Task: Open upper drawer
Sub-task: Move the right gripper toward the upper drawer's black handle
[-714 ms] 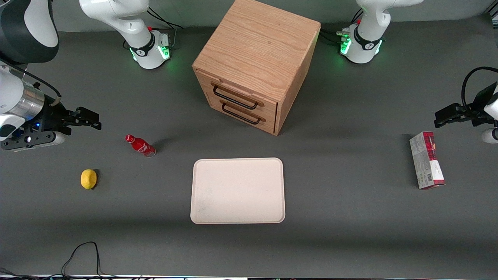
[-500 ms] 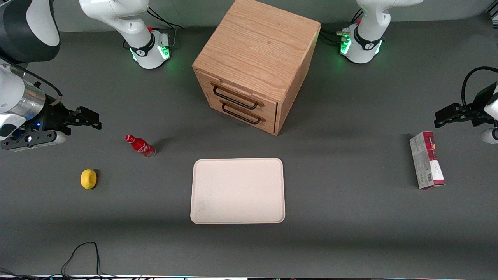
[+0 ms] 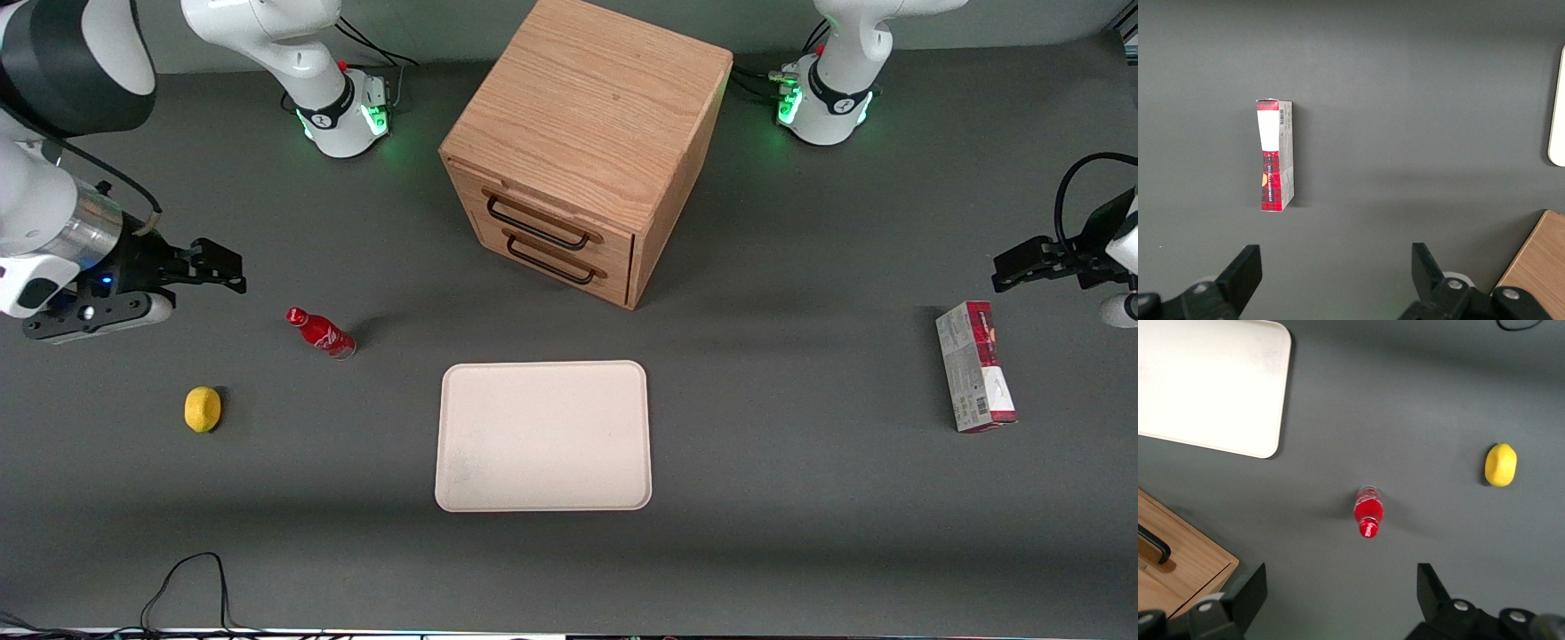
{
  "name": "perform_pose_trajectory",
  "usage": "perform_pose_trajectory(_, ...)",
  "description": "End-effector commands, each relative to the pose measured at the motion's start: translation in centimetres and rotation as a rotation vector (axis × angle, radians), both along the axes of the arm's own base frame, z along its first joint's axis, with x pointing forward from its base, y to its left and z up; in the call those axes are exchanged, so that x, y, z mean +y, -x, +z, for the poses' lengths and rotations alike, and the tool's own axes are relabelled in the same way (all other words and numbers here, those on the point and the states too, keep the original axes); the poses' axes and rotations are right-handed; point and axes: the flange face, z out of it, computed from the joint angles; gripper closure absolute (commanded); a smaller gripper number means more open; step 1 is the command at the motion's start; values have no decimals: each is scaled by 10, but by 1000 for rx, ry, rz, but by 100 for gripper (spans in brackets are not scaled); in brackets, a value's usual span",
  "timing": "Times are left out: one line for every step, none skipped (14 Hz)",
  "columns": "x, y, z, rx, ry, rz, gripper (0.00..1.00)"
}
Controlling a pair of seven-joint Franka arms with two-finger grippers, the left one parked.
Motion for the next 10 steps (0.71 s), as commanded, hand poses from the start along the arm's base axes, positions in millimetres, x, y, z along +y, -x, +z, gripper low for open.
perform_pose_trajectory(35, -10, -5, 7, 3, 43, 0)
perform_pose_trajectory(49, -14, -10, 13, -5, 72, 0)
perform_pose_trajectory(72, -14, -8, 7, -18, 109, 0)
perform_pose_trajectory(95, -11, -8, 6, -26, 148, 0)
perform_pose_trajectory(116, -8, -12, 11, -28, 186, 0)
perform_pose_trajectory(135, -2, -13, 14, -29, 218, 0)
perform_pose_trajectory(150, 3, -11, 13, -45, 240, 0)
perform_pose_trajectory(167, 9, -10, 14, -63, 261, 0)
perform_pose_trajectory(182, 14, -12, 17, -80, 283, 0)
perform_pose_trajectory(196, 16, -17, 25, -87, 302, 0)
